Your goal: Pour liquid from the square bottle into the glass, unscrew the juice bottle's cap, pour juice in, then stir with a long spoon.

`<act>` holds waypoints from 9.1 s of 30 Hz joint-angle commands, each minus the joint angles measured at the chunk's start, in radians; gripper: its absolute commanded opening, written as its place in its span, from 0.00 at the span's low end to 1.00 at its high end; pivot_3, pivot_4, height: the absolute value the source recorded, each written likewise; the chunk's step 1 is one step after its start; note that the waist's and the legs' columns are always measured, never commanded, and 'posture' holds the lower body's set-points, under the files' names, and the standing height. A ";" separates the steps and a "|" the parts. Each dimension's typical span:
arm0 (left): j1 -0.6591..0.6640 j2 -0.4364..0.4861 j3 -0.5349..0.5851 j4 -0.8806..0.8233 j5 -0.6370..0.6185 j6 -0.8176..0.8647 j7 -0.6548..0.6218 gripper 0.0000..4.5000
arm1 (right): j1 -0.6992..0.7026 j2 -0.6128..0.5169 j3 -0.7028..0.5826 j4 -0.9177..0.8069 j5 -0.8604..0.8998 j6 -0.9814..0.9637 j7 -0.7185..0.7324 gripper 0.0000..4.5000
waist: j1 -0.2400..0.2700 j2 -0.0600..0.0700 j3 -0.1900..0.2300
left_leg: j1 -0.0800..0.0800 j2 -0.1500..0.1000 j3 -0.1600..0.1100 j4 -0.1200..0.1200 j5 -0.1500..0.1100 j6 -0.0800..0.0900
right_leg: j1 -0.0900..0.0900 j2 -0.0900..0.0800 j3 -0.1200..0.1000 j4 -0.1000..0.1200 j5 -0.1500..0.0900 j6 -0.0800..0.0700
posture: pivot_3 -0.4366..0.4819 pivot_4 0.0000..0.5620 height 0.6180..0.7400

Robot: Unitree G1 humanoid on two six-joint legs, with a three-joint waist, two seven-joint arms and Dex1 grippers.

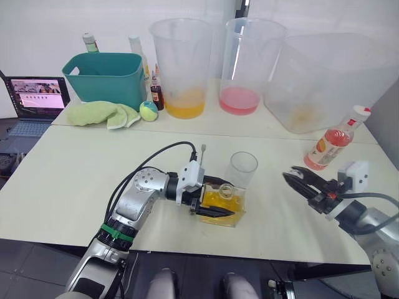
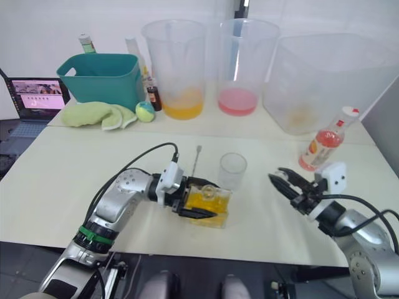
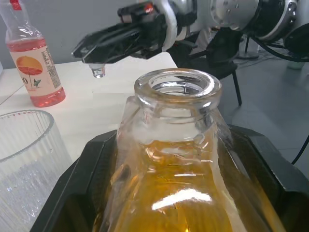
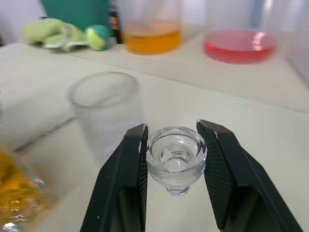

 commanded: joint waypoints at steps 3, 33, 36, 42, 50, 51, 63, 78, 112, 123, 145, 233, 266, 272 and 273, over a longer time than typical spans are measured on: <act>0.016 0.004 -0.021 0.021 0.023 -0.020 -0.009 0.63 | 0.045 0.084 -0.020 0.122 -0.108 -0.169 -0.040 0.24 | 0.000 0.002 -0.001 | 0.000 0.000 0.001 0.000 0.000 0.000 | 0.000 0.000 0.001 0.000 0.000 0.000 | 0.48 0.27 0.92; -0.060 0.037 0.039 -0.078 -0.043 0.094 0.009 0.63 | 0.031 0.135 0.006 0.222 -0.187 -0.309 -0.059 1.00 | -0.006 0.006 -0.003 | -0.001 -0.001 0.001 0.000 0.000 0.000 | -0.001 0.000 0.002 -0.001 0.000 0.000 | 0.48 0.27 0.92; -0.065 0.060 0.058 -0.096 -0.065 0.105 0.003 0.63 | 0.036 0.131 0.003 0.181 -0.179 -0.319 -0.064 1.00 | -0.017 0.006 -0.002 | -0.001 0.001 0.001 -0.001 0.000 0.000 | -0.002 0.002 0.003 -0.001 0.000 0.000 | 0.48 0.27 0.92; -0.067 0.095 0.103 -0.138 -0.109 0.138 0.008 0.63 | 0.064 0.111 0.015 -0.007 -0.135 -0.267 -0.061 1.00 | -0.021 0.008 -0.001 | -0.002 0.001 0.001 -0.001 0.000 0.000 | -0.003 0.003 0.003 0.000 0.000 0.000 | 0.48 0.27 0.92; -0.087 0.120 0.169 -0.140 -0.142 0.166 0.023 0.63 | 0.051 0.112 0.097 -0.163 -0.119 -0.156 -0.110 1.00 | -0.017 0.007 -0.001 | -0.003 0.001 0.001 -0.001 0.000 0.000 | -0.003 0.003 0.003 0.000 0.000 0.000 | 0.48 0.27 0.92; -0.091 0.120 0.175 -0.137 -0.146 0.169 0.025 0.63 | 0.049 0.113 0.106 -0.169 -0.122 -0.150 -0.116 1.00 | -0.016 0.007 -0.001 | -0.003 0.001 0.001 -0.001 0.000 0.000 | -0.003 0.003 0.003 0.000 0.000 0.000 | 0.48 0.27 0.92; -0.260 0.138 0.229 0.162 -0.082 0.043 -0.012 0.63 | 0.033 0.136 0.209 -0.181 -0.170 -0.138 -0.156 1.00 | -0.018 0.006 0.000 | -0.004 0.001 0.000 -0.001 0.000 0.000 | -0.004 0.003 0.003 0.000 0.000 0.000 | 0.48 0.27 0.92; -0.484 -0.035 0.204 0.614 0.177 -0.484 0.168 0.63 | 0.027 0.169 0.275 -0.241 -0.189 -0.105 -0.200 1.00 | 0.003 0.004 0.001 | -0.009 -0.001 -0.002 -0.001 0.000 0.000 | -0.005 0.003 0.002 -0.004 0.000 0.000 | 0.48 0.27 0.92; -0.759 -0.195 0.076 1.148 0.626 -1.008 0.640 0.63 | 0.061 0.189 0.307 -0.375 -0.168 -0.009 -0.280 1.00 | 0.005 0.003 0.001 | -0.014 -0.004 -0.008 0.000 0.000 0.000 | -0.006 0.002 -0.001 -0.005 0.000 0.002 | 0.48 0.27 0.92; -0.783 -0.196 0.004 1.168 0.744 -1.048 0.775 0.63 | 0.061 0.194 0.311 -0.375 -0.169 -0.011 -0.291 1.00 | 0.005 0.003 0.001 | -0.014 -0.004 -0.009 0.000 0.000 0.000 | -0.007 0.002 -0.001 -0.005 0.000 0.002 | 0.48 0.27 0.92; -0.843 -0.188 -0.174 1.194 1.003 -1.089 1.142 0.63 | 0.093 0.213 0.318 -0.392 -0.183 -0.015 -0.326 1.00 | 0.007 0.003 0.001 | -0.014 -0.006 -0.009 0.000 0.000 0.000 | -0.007 0.001 -0.002 -0.004 0.000 0.002 | 0.48 0.27 0.92; -0.876 -0.226 -0.227 1.251 1.013 -1.016 1.202 0.63 | 0.100 0.251 0.333 -0.383 -0.209 -0.030 -0.356 1.00 | 0.006 0.003 0.001 | -0.014 -0.010 -0.010 0.001 0.001 -0.001 | -0.007 -0.003 -0.002 0.001 -0.001 0.004 | 0.48 0.27 0.92; -0.248 -0.065 0.388 -0.001 0.262 0.136 0.846 0.63 | -0.359 -0.182 0.235 -0.067 0.199 0.152 0.299 1.00 | -0.005 0.003 0.001 | -0.017 -0.010 -0.022 0.010 0.002 0.001 | -0.005 -0.004 -0.009 0.012 -0.001 0.003 | 0.48 0.27 0.92; -0.114 -0.095 0.419 -0.168 0.241 0.272 0.958 0.63 | -0.393 -0.197 0.274 0.016 0.120 0.093 0.407 1.00 | 0.005 0.003 0.001 | -0.018 -0.010 -0.023 0.015 0.002 0.001 | -0.005 -0.004 -0.010 0.011 -0.001 0.003 | 0.48 0.27 0.92; -0.093 -0.102 0.424 -0.185 0.238 0.281 0.972 0.63 | -0.392 -0.196 0.274 0.023 0.114 0.086 0.416 1.00 | 0.005 0.003 0.001 | -0.018 -0.010 -0.024 0.015 0.002 0.001 | -0.005 -0.004 -0.010 0.011 -0.001 0.003 | 0.48 0.27 0.92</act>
